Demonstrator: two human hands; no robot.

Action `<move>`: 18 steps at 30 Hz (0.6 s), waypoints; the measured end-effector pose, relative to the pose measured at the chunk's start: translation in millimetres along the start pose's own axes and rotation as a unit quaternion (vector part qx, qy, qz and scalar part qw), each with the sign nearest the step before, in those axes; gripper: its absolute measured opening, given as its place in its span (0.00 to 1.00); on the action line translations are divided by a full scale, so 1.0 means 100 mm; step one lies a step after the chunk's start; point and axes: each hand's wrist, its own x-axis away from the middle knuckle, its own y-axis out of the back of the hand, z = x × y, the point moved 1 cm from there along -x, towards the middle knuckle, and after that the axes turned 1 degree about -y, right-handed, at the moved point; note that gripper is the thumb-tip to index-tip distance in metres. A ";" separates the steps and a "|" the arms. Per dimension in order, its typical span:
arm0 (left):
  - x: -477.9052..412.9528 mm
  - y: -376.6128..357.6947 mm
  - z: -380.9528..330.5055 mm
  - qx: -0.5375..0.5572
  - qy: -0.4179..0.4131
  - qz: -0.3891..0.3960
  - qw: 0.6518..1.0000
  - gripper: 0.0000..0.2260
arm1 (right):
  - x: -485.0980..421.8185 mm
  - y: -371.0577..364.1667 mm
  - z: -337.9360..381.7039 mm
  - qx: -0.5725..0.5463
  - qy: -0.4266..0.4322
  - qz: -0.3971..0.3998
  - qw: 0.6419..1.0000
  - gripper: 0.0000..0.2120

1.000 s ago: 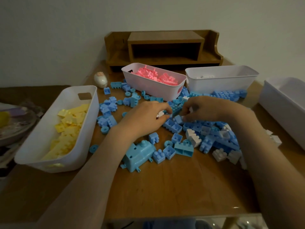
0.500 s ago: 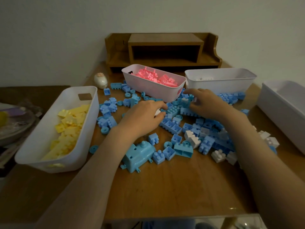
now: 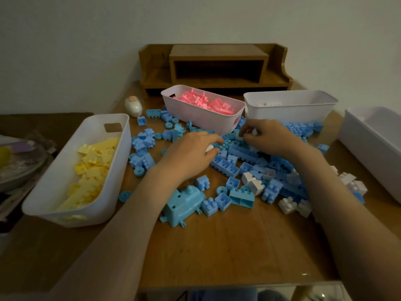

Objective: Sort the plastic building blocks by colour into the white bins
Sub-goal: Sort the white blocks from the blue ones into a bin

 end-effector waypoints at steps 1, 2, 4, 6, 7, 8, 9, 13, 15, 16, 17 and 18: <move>0.00 0.00 -0.01 0.010 0.000 -0.002 1.000 0.12 | 0.00 -0.01 0.00 -0.010 0.003 -0.007 1.000 0.07; -0.01 0.00 -0.02 0.029 0.003 -0.006 1.000 0.12 | 0.01 -0.02 0.01 -0.020 0.007 -0.014 1.000 0.07; -0.03 0.00 -0.05 0.084 0.021 -0.019 0.996 0.08 | 0.02 -0.04 0.01 -0.057 0.013 -0.027 0.998 0.07; -0.08 0.04 -0.11 0.116 0.034 -0.039 0.992 0.07 | 0.04 0.00 0.04 -0.098 0.013 -0.034 0.995 0.07; -0.12 0.07 -0.15 0.122 0.039 -0.051 0.991 0.08 | 0.03 0.04 0.06 -0.105 0.011 -0.035 0.994 0.07; -0.17 0.12 -0.21 0.125 0.041 -0.063 0.989 0.10 | 0.01 0.10 0.08 -0.106 0.006 -0.038 0.994 0.06; -0.23 0.18 -0.28 0.124 0.041 -0.075 0.989 0.10 | -0.02 0.17 0.09 -0.103 0.000 -0.047 0.994 0.06; -0.61 0.35 -0.52 0.107 0.046 -0.139 0.983 0.10 | -0.25 0.53 -0.13 -0.106 -0.047 -0.141 0.983 0.06; -0.87 0.34 -0.61 0.119 0.030 -0.140 0.982 0.09 | -0.42 0.68 -0.32 -0.090 -0.070 -0.188 0.976 0.10; -0.98 0.32 -0.65 0.118 0.021 -0.128 0.984 0.09 | -0.50 0.72 -0.41 -0.085 -0.082 -0.197 0.973 0.12; -1.13 0.28 -0.69 0.109 0.008 -0.113 0.987 0.08 | -0.58 0.76 -0.50 -0.077 -0.092 -0.205 0.971 0.13; -1.27 0.23 -0.73 0.095 -0.005 -0.095 0.991 0.07 | -0.66 0.78 -0.58 -0.067 -0.102 -0.215 0.969 0.12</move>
